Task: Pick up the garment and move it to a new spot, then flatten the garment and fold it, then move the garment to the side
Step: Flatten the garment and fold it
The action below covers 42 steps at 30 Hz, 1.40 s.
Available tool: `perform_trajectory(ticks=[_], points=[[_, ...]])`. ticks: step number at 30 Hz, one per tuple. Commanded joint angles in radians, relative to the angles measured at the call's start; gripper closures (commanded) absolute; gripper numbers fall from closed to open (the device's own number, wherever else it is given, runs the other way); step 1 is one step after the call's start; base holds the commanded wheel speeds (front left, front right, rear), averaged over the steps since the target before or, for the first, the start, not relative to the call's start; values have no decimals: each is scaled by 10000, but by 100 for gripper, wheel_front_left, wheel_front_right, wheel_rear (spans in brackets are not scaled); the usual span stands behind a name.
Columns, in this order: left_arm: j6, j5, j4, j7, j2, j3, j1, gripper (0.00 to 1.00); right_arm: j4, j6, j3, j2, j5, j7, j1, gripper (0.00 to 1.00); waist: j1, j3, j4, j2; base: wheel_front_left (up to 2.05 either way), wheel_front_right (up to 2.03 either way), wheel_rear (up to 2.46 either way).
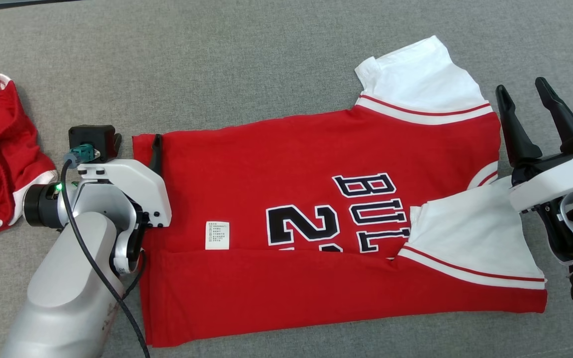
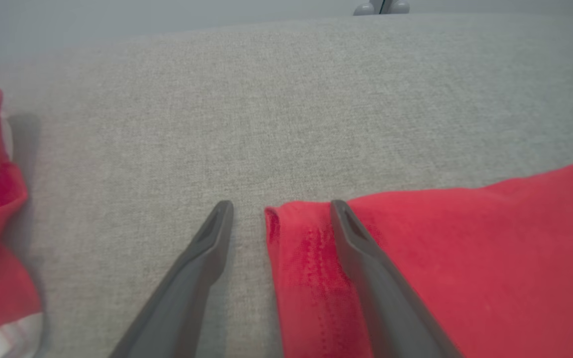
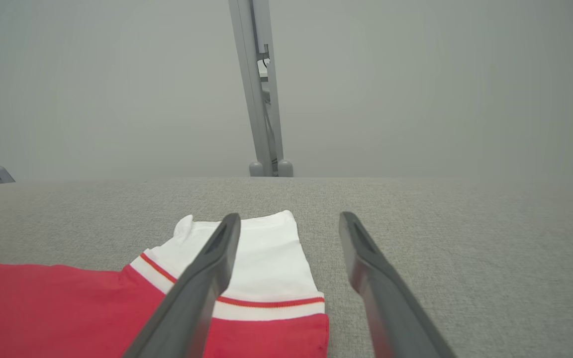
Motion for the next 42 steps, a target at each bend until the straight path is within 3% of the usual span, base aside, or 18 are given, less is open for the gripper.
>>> perform_trajectory(ticks=[1,5,6,7,9,17,24,32,42], points=[[-10,-78,-33,27,60,-20,-105,0,28,-3,-30,-63,68,-48,18,0,-1,-16,3,0,0,0,0],[-95,-117,-116,20,44,-74,24,2,115,-3,-44,-98,110,-48,-9,0,-1,-62,17,0,0,0,0],[-108,-143,-129,25,36,-93,48,41,136,-3,-46,-99,112,-48,-19,0,-1,-62,22,0,0,0,0],[-116,-165,-139,28,27,-104,67,66,153,-3,-46,-98,110,-48,-30,0,-1,-62,29,0,0,0,0],[-127,-186,-157,21,18,-119,79,100,191,-3,-29,-91,97,-48,-62,0,-1,-54,43,0,0,0,0],[-41,-234,-197,-91,-31,-148,69,100,432,-3,63,-221,202,-49,-275,0,-1,8,120,0,0,0,0],[-56,-157,-392,-91,-116,-298,-217,100,1516,-3,289,-515,1008,486,-1343,0,-1,353,390,0,0,0,0],[-17,10,-691,-209,-457,-600,-521,100,2798,-3,1172,-840,1941,1517,-3062,0,-1,923,991,0,0,0,0],[32,54,-737,-287,-756,-816,-780,100,3866,-3,2273,-1127,2568,1746,-4365,0,-1,1394,1568,0,0,0,0]])
